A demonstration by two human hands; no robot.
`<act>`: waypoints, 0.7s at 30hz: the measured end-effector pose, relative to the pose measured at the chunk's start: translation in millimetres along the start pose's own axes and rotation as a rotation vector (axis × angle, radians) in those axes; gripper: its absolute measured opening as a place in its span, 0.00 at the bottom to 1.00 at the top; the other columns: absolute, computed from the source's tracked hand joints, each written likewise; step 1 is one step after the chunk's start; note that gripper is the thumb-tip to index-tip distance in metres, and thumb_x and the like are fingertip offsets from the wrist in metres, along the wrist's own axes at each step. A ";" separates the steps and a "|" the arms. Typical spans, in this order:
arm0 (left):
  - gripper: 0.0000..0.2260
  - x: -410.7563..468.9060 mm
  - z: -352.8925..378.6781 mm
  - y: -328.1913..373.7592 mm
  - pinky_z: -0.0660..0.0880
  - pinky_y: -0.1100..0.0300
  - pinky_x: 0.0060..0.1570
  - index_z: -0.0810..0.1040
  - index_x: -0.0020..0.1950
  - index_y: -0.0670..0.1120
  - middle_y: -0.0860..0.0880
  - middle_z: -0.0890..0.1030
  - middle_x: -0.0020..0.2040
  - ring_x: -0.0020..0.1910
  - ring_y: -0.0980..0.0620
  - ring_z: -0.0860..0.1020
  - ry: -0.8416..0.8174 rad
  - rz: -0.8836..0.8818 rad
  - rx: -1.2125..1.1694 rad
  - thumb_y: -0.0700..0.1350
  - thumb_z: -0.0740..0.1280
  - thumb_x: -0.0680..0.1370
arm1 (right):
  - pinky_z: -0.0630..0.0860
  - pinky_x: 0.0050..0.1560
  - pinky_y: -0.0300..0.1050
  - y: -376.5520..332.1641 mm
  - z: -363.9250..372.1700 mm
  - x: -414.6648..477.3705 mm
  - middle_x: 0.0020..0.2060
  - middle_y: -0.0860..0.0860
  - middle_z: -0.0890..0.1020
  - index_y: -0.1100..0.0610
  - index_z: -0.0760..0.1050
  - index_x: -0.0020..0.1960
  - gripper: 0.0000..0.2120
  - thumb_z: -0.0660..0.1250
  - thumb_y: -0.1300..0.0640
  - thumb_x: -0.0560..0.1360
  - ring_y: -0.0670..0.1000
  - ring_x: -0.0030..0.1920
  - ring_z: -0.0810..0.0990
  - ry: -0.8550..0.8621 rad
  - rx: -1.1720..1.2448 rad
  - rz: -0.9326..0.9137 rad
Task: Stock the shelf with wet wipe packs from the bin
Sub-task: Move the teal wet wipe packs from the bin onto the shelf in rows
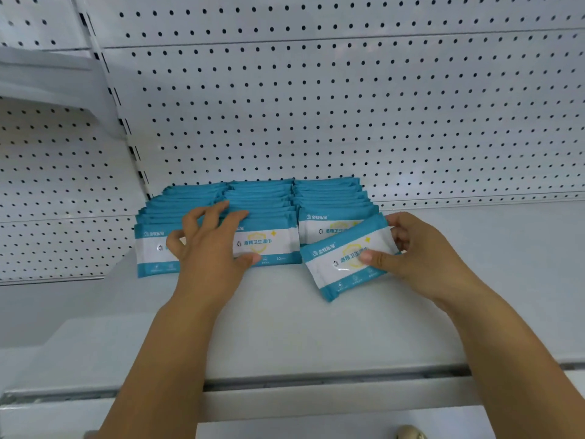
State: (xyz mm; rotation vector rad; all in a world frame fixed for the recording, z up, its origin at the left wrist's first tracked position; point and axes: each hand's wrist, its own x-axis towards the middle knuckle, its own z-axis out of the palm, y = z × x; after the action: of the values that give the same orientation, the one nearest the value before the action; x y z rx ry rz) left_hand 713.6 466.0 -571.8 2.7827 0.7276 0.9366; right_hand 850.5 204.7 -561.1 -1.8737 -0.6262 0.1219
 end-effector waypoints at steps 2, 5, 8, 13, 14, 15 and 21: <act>0.32 0.2 2.7 0.5 0.51 0.50 0.64 0.71 0.72 0.57 0.55 0.65 0.76 0.74 0.49 0.56 0.013 -0.003 0.005 0.56 0.77 0.69 | 0.77 0.41 0.35 0.7 2.8 5.3 0.46 0.48 0.84 0.53 0.75 0.54 0.20 0.81 0.56 0.67 0.46 0.43 0.81 0.079 -0.048 -0.031; 0.32 -0.8 5.1 0.2 0.50 0.51 0.65 0.70 0.73 0.57 0.55 0.65 0.76 0.75 0.50 0.55 0.015 -0.001 -0.001 0.55 0.77 0.71 | 0.71 0.35 0.27 -0.9 10.7 13.8 0.44 0.45 0.81 0.54 0.73 0.53 0.20 0.81 0.56 0.68 0.40 0.40 0.77 0.180 -0.090 -0.061; 0.32 -1.9 5.5 0.4 0.50 0.51 0.66 0.70 0.73 0.57 0.55 0.65 0.77 0.75 0.51 0.55 0.020 0.000 -0.030 0.54 0.76 0.71 | 0.71 0.36 0.30 0.7 19.8 17.6 0.44 0.45 0.80 0.54 0.73 0.50 0.20 0.81 0.52 0.67 0.42 0.41 0.77 0.278 -0.151 -0.064; 0.32 -0.6 6.2 0.7 0.49 0.52 0.66 0.70 0.73 0.57 0.55 0.65 0.77 0.76 0.52 0.55 0.010 -0.003 -0.054 0.52 0.77 0.72 | 0.73 0.44 0.49 7.0 33.8 24.5 0.48 0.52 0.77 0.55 0.73 0.50 0.24 0.81 0.45 0.65 0.53 0.48 0.77 0.320 -0.311 -0.075; 0.32 -0.6 6.0 1.0 0.49 0.52 0.67 0.70 0.73 0.57 0.55 0.65 0.77 0.76 0.52 0.55 0.007 -0.005 -0.061 0.52 0.76 0.72 | 0.72 0.44 0.47 7.1 35.5 25.5 0.49 0.52 0.78 0.55 0.73 0.52 0.25 0.81 0.45 0.66 0.53 0.49 0.77 0.308 -0.294 -0.066; 0.32 -0.6 5.7 1.2 0.49 0.52 0.67 0.70 0.73 0.57 0.56 0.65 0.77 0.75 0.52 0.55 0.004 -0.006 -0.067 0.52 0.76 0.72 | 0.71 0.43 0.45 7.0 36.4 26.1 0.49 0.51 0.78 0.55 0.73 0.53 0.25 0.81 0.46 0.66 0.52 0.48 0.77 0.300 -0.278 -0.059; 0.31 -1.6 2.7 3.3 0.48 0.52 0.68 0.69 0.74 0.56 0.56 0.64 0.77 0.76 0.54 0.54 -0.008 -0.004 -0.082 0.51 0.76 0.73 | 0.66 0.36 0.32 5.0 32.1 20.7 0.50 0.47 0.78 0.53 0.70 0.56 0.27 0.81 0.46 0.67 0.45 0.43 0.76 0.285 -0.247 -0.009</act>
State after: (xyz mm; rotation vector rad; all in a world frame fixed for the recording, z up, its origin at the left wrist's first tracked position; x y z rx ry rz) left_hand 715.5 462.4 -574.0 2.7112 0.6777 0.9328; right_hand 858.0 240.3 -573.9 -2.0756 -0.4677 -0.2347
